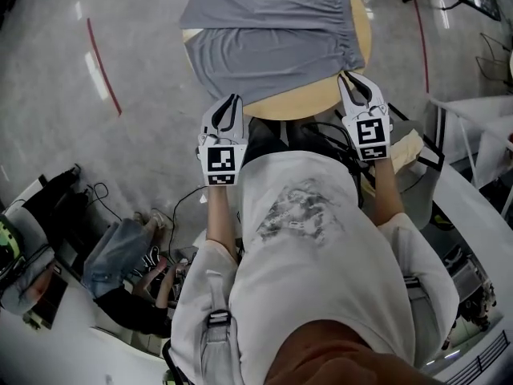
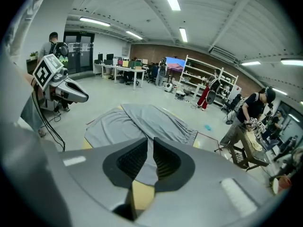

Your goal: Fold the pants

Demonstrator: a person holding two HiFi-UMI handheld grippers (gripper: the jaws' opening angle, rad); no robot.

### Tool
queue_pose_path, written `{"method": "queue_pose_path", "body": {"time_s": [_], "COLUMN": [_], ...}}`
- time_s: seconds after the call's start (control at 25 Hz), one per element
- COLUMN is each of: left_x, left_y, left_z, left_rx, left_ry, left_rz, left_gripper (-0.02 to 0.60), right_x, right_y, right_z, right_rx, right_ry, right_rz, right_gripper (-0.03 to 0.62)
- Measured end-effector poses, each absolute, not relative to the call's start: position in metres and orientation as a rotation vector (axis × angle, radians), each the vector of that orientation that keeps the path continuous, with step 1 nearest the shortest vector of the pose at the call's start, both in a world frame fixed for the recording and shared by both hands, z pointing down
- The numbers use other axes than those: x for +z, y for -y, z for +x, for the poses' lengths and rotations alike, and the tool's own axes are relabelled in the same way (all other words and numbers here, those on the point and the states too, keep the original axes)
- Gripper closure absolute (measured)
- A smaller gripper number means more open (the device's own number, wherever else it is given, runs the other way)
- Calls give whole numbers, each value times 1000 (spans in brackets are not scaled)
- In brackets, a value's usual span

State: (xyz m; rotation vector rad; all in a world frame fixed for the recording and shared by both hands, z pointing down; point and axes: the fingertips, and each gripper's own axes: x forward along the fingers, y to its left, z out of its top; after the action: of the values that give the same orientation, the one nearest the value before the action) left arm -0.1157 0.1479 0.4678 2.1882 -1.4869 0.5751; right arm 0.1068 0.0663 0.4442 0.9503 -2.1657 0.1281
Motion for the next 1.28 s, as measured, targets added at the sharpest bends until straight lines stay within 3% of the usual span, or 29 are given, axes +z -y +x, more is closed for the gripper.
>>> {"method": "queue_pose_path", "body": {"time_s": [0.64, 1.28], "left_x": [526, 604], "left_y": [-148, -172], "left_z": [-118, -106], "left_rx": [768, 939], "left_ry": [1472, 1329], "left_rz": [2076, 2068], "left_gripper": [490, 409], "right_x": [507, 572], "right_y": [-48, -54], "right_z": [102, 143], "right_rx": [120, 93], "right_ry": [2142, 2039], "right_rz": [727, 651], "right_gripper": [499, 459]}}
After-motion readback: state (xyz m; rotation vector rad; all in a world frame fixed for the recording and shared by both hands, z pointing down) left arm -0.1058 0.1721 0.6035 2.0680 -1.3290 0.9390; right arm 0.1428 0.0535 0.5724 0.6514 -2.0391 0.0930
